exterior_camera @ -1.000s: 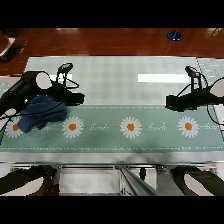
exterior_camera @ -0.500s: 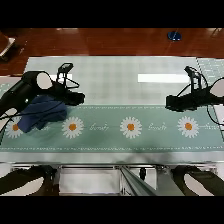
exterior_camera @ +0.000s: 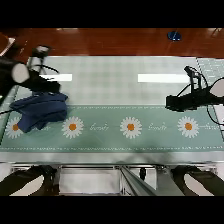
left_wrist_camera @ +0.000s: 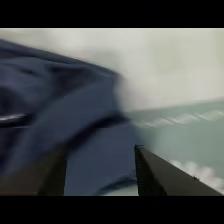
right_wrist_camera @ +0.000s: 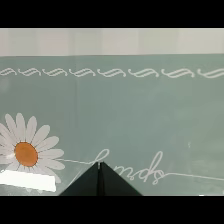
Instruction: Fold the shirts.
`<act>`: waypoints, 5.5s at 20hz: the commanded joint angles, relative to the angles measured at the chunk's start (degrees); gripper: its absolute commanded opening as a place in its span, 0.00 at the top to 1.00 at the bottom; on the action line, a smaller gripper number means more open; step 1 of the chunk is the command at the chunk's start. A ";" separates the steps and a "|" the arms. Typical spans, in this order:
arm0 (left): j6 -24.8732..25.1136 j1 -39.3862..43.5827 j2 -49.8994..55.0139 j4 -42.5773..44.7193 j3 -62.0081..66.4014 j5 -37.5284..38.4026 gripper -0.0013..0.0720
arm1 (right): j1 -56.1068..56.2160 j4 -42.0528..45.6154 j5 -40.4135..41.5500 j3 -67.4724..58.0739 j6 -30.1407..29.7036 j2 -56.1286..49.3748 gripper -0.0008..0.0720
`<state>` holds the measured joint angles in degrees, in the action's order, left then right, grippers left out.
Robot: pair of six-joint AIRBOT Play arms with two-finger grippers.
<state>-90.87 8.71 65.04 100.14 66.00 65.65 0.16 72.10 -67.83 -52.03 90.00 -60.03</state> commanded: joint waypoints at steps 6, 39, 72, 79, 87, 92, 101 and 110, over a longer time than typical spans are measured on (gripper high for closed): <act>-3.13 -32.13 -12.35 -10.69 -14.97 -11.10 0.29 | -0.02 0.00 0.20 0.02 -0.24 -0.04 0.96; 10.73 -13.81 -22.16 -44.78 22.18 -10.38 0.95 | 0.00 -6.21 3.63 0.00 -4.46 10.80 0.96; 1.97 16.92 -10.27 -41.11 -26.71 -9.64 0.29 | -1.25 2.32 3.48 1.05 0.83 9.60 0.42; 0.63 -17.92 -23.58 -32.30 -22.56 -1.97 0.29 | -28.61 17.29 2.45 2.67 8.90 11.76 0.42; 27.54 -18.69 -13.07 -79.67 -53.29 -1.95 0.29 | -22.82 -16.63 9.25 25.77 -6.51 11.85 0.42; 34.51 -6.82 -6.27 -90.82 -53.24 -9.81 0.29 | -12.96 -16.20 11.43 25.79 -5.09 11.85 0.42; 39.19 2.16 6.88 -95.62 -41.72 -18.69 0.29 | -4.33 -15.85 13.05 25.79 -1.18 11.85 0.42; 39.01 2.14 16.61 -91.08 -32.28 -12.09 0.95 | 2.19 -16.20 13.90 25.79 0.26 9.35 0.42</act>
<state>-51.88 10.79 79.68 7.99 31.53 52.31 0.38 56.14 -54.04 -26.26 89.71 -49.08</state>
